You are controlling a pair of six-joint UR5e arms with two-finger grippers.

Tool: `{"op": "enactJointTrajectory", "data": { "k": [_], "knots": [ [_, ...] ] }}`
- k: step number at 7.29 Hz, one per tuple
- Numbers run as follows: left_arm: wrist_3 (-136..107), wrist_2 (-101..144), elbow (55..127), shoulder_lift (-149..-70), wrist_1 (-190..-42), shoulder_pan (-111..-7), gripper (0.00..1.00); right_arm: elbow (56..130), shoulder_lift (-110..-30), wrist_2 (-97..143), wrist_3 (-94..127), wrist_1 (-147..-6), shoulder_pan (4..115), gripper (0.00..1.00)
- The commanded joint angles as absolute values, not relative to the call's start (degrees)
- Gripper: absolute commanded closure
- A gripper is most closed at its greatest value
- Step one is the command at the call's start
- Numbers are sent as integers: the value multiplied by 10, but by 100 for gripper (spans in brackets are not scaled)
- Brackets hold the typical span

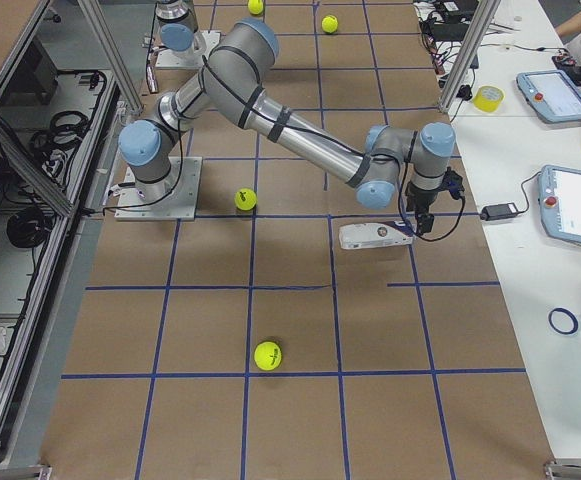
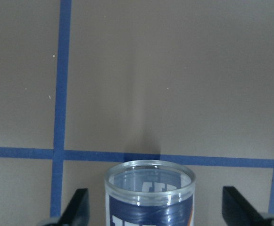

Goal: Lift up tennis ball bucket
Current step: 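Close the right gripper around the top of the can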

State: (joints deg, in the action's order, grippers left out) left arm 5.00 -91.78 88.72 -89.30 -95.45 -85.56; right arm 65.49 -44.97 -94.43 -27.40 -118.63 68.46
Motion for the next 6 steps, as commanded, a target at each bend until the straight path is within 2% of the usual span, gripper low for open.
{"op": "enactJointTrajectory", "data": {
  "k": [1,3,4,6],
  "knots": [
    [44,-917,887,-893,-947,-855,0,664,-434,-943,-286,-1188,684,1],
    [52,-911,885,-892,-944,-849,0,668,-428,-947,-292,-1189,684,1],
    [52,-911,884,-892,-944,-851,0,669,-426,-947,-292,-1201,684,5],
    [51,-917,877,-892,-944,-846,0,671,-423,-944,-292,-1201,684,26]
  ]
}}
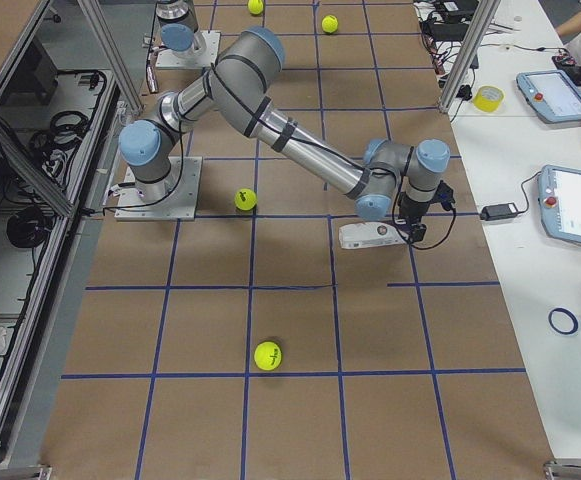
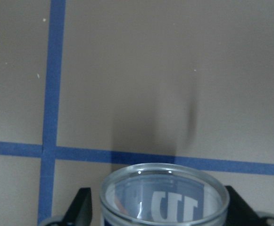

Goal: Lift up tennis ball bucket
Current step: 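Close the right gripper around the top of the can, then carry the can toward the table centre with the right gripper and lay it down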

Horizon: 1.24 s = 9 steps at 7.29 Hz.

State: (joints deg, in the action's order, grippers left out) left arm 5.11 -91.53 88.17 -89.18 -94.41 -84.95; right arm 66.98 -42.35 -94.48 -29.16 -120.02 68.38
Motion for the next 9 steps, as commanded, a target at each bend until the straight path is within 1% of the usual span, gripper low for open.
{"op": "enactJointTrajectory", "data": {
  "k": [1,2,3,4,5,6,7,8,9],
  "knots": [
    [51,-916,876,-892,-944,-839,0,671,-430,-942,-291,-1196,684,30],
    [52,-913,876,-892,-943,-825,0,671,-440,-942,-296,-1191,686,37],
    [52,-917,875,-890,-943,-815,0,676,-476,-942,-297,-1140,692,52],
    [52,-917,875,-887,-943,-811,0,699,-519,-915,-305,-1091,704,60],
    [52,-918,875,-885,-935,-810,0,729,-561,-908,-346,-1091,746,62],
    [52,-918,875,-884,-933,-805,0,759,-597,-911,-360,-1092,811,64],
    [52,-918,875,-883,-935,-787,0,777,-606,-916,-380,-1097,878,67],
    [52,-918,876,-882,-935,-781,0,780,-606,-915,-388,-1113,919,66],
    [52,-918,876,-881,-935,-779,0,780,-606,-911,-435,-1135,961,73]
  ]
}}
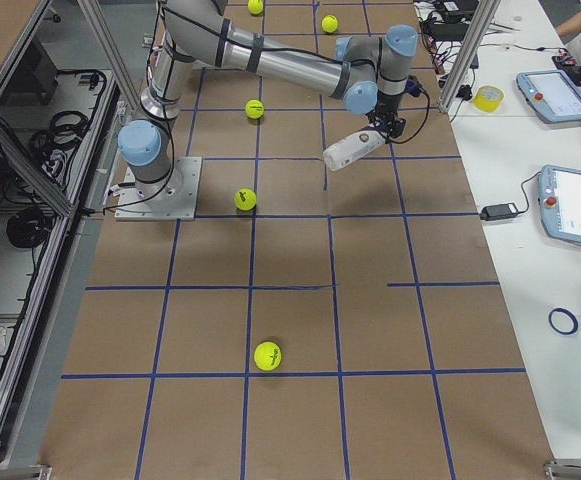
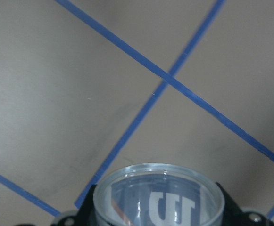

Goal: Lift up tennis ball bucket
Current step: 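Carry the can toward the table centre with the right gripper and lay it down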

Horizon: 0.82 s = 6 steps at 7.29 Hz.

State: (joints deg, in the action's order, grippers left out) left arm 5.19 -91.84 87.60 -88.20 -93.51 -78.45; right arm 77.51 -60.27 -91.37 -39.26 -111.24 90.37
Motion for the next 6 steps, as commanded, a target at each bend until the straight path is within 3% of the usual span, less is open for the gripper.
{"op": "enactJointTrajectory", "data": {
  "k": [1,6],
  "knots": [
    [52,-918,880,-880,-935,-779,0,783,-603,-918,-519,-1157,1007,75],
    [47,-918,887,-877,-933,-780,0,808,-546,-889,-737,-1240,1149,78]
  ]
}}
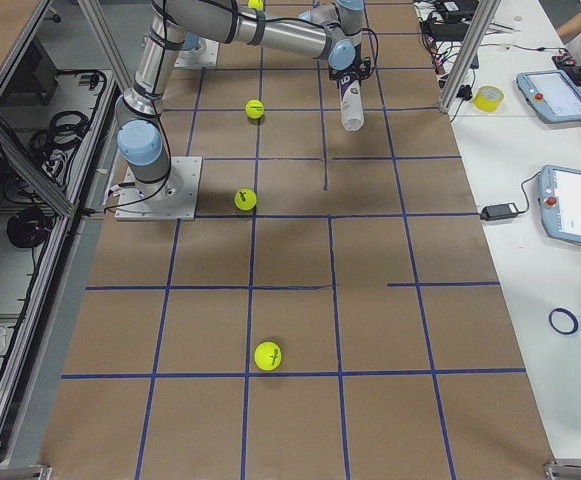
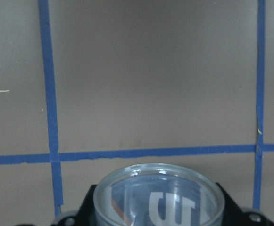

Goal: Lift up tennis ball bucket
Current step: 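Carry the can toward the table centre with the right gripper and lay it down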

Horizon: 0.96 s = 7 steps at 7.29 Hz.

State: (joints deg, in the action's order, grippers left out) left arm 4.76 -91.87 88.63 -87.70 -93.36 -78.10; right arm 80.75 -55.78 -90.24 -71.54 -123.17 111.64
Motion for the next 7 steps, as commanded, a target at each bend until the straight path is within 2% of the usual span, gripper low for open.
{"op": "enactJointTrajectory", "data": {
  "k": [1,3,6,7],
  "knots": [
    [47,-918,887,-877,-933,-780,0,808,-546,-889,-724,-1240,1178,78],
    [47,-918,886,-877,-933,-780,0,808,-537,-889,-657,-1242,1194,77],
    [47,-919,886,-877,-933,-780,0,805,-511,-887,-605,-1292,1208,40],
    [47,-919,886,-877,-933,-779,0,804,-509,-886,-549,-1292,1208,0]
  ]
}}
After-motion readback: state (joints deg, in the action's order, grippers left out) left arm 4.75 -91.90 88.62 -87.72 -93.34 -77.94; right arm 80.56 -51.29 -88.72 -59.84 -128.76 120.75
